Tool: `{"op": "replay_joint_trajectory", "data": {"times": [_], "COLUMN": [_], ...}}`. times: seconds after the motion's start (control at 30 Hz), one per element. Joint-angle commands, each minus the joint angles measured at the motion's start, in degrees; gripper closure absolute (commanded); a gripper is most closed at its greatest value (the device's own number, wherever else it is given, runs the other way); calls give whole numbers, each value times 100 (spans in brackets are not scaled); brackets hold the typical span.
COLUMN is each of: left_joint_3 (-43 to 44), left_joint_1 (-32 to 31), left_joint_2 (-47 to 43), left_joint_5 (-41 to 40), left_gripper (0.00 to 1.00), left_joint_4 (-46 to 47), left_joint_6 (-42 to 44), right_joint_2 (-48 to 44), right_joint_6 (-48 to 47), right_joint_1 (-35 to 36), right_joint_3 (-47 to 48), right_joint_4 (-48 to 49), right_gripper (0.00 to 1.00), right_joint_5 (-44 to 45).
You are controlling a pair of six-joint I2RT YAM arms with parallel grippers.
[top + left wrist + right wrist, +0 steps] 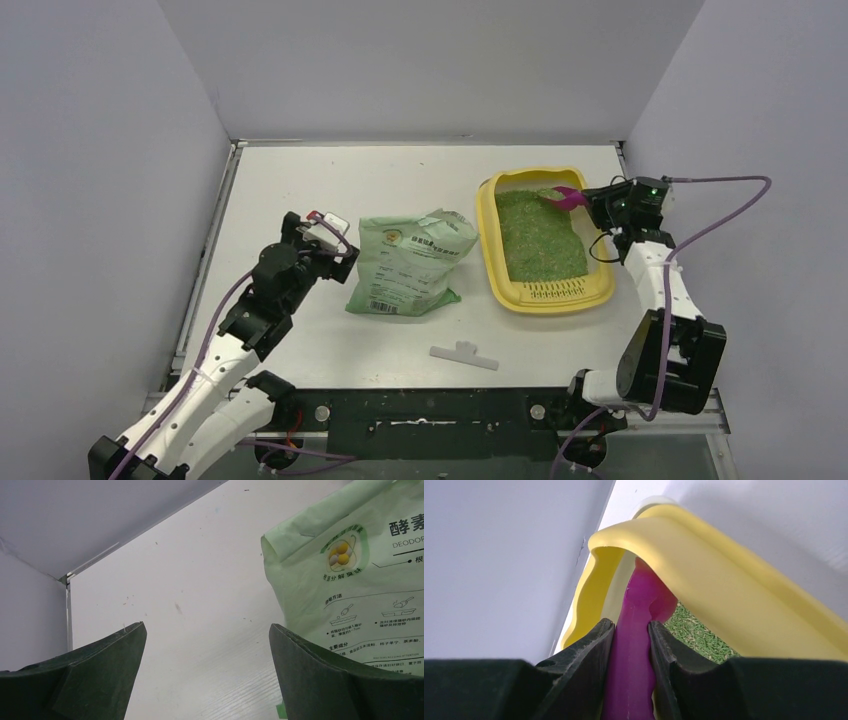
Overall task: Fill the litter box with clean litter
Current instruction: Pour the cat litter into the litter box.
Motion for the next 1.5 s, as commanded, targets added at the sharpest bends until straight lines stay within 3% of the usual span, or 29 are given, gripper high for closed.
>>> {"op": "replay_joint_trajectory", "data": {"times": [0.0, 0.5, 0.73, 0.9, 1.17, 1.33, 1.47], "left_joint_3": [257, 252, 273, 270, 283, 281, 292], "left_joint_1": [36, 36, 38, 45, 45, 45, 45], "left_joint_2": [29, 60, 103, 119, 158, 182, 202], "left_joint_5": [69, 81, 98, 51, 66, 84, 136], "left_gripper": [8, 8, 8, 8, 8, 8, 8], "left_joint_4": [336, 327, 327, 327, 327, 327, 327], "left_joint_6": [30, 84, 107, 125, 128, 128, 128], "right_joint_2": [-659, -1919, -3100, -3492, -3050, -2503, -2252], "right_joint_6": [35, 21, -272, -770, -1505, -2197, -2250], "right_joint_1": [-128, -168, -306, -557, -628, -330, -228], "right_joint_3": [-161, -985, -1413, -1181, -288, 404, 501], "right_joint_4": [216, -448, -1370, -2274, -2704, -3250, -3082], "right_gripper": [100, 100, 100, 100, 100, 100, 100], "right_joint_5": [502, 241, -353, -564, -991, -781, -896]}}
